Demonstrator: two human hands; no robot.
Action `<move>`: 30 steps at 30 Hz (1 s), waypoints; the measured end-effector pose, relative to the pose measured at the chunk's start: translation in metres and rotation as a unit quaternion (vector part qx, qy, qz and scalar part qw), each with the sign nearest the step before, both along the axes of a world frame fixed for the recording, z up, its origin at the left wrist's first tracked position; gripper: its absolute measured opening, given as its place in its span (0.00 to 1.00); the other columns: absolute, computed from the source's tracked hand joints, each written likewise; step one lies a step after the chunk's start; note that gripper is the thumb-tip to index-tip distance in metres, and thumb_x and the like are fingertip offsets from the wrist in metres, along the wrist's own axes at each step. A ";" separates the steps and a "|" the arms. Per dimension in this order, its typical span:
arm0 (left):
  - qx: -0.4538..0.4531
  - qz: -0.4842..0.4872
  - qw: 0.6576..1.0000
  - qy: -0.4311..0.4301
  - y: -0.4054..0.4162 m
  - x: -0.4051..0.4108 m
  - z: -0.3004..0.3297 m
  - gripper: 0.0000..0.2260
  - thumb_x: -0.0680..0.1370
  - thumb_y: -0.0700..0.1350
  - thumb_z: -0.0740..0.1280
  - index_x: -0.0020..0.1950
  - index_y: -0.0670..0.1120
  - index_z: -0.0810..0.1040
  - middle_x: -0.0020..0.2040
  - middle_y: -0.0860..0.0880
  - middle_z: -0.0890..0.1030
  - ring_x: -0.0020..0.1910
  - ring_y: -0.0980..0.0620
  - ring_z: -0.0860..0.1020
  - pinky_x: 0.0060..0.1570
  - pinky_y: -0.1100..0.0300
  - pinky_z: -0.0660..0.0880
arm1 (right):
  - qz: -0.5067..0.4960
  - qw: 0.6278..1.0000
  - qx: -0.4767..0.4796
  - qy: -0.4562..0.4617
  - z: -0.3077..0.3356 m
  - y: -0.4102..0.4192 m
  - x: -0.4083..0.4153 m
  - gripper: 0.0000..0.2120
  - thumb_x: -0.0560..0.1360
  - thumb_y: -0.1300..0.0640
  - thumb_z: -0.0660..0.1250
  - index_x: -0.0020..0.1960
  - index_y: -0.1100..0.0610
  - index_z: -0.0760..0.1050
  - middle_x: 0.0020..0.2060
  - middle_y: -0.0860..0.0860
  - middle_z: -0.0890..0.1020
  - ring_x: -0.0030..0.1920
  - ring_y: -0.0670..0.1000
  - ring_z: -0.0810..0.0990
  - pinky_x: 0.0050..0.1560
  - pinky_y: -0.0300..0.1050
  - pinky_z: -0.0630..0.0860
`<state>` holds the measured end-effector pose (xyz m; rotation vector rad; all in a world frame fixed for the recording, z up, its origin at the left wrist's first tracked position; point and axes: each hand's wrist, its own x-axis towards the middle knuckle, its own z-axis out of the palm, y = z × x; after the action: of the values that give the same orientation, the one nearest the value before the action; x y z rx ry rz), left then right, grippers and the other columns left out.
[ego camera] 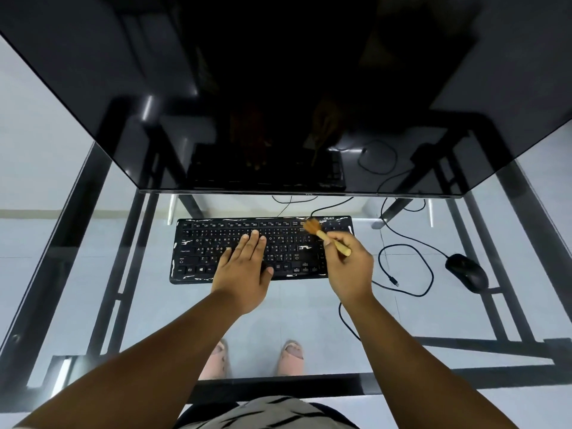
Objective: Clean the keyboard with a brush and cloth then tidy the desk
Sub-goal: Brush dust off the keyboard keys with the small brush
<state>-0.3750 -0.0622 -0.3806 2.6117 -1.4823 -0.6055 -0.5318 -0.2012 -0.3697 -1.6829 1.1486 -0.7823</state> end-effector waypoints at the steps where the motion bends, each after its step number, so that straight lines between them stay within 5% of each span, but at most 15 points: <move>1: 0.000 0.003 1.000 -0.001 0.000 -0.002 0.000 0.29 0.82 0.57 0.49 0.80 0.49 0.43 0.80 0.52 0.42 0.78 0.52 0.41 0.76 0.50 0.44 | 0.001 1.000 0.007 -0.008 0.002 -0.001 -0.001 0.06 0.76 0.58 0.69 0.50 0.49 0.81 0.36 0.46 0.83 0.34 0.47 0.78 0.33 0.39 0.73; 5: 0.006 0.013 1.000 -0.010 -0.003 -0.006 0.001 0.29 0.82 0.57 0.49 0.80 0.49 0.44 0.80 0.51 0.42 0.78 0.51 0.41 0.76 0.49 0.44 | 0.063 0.998 0.001 0.008 0.004 0.001 -0.007 0.08 0.76 0.61 0.69 0.50 0.49 0.81 0.34 0.46 0.83 0.31 0.50 0.78 0.31 0.42 0.74; 9: 0.004 0.023 1.000 -0.018 -0.008 -0.012 0.001 0.29 0.82 0.57 0.49 0.80 0.49 0.45 0.80 0.50 0.44 0.79 0.49 0.43 0.76 0.47 0.46 | -0.037 0.999 0.000 -0.019 0.004 -0.003 -0.018 0.08 0.76 0.61 0.68 0.49 0.49 0.81 0.33 0.46 0.82 0.30 0.49 0.76 0.29 0.43 0.72; 23: 0.013 0.042 0.998 -0.038 -0.011 -0.019 -0.001 0.29 0.81 0.58 0.48 0.80 0.50 0.45 0.80 0.52 0.43 0.78 0.50 0.43 0.75 0.47 0.46 | -0.085 0.996 0.013 -0.003 0.004 -0.014 -0.035 0.07 0.76 0.60 0.67 0.46 0.49 0.80 0.32 0.47 0.81 0.30 0.50 0.76 0.32 0.46 0.74; 27: 0.012 0.050 0.998 -0.040 -0.012 -0.020 -0.003 0.29 0.81 0.58 0.48 0.80 0.49 0.46 0.80 0.52 0.43 0.78 0.50 0.43 0.75 0.47 0.46 | -0.020 0.999 0.027 -0.002 0.007 -0.012 -0.032 0.12 0.76 0.61 0.67 0.43 0.43 0.79 0.31 0.50 0.81 0.31 0.55 0.77 0.32 0.46 0.74; 30: 0.009 0.053 0.998 -0.040 -0.012 -0.020 -0.003 0.29 0.81 0.58 0.48 0.80 0.50 0.46 0.80 0.53 0.43 0.78 0.51 0.43 0.75 0.47 0.46 | -0.078 0.997 0.016 -0.006 0.004 -0.014 -0.033 0.07 0.76 0.60 0.67 0.46 0.48 0.80 0.31 0.48 0.81 0.30 0.51 0.76 0.32 0.46 0.73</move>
<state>-0.3949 -0.0745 -0.3839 2.7381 -1.3531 -0.5119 -0.5652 -0.2149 -0.3652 -1.5744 1.2885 -0.8655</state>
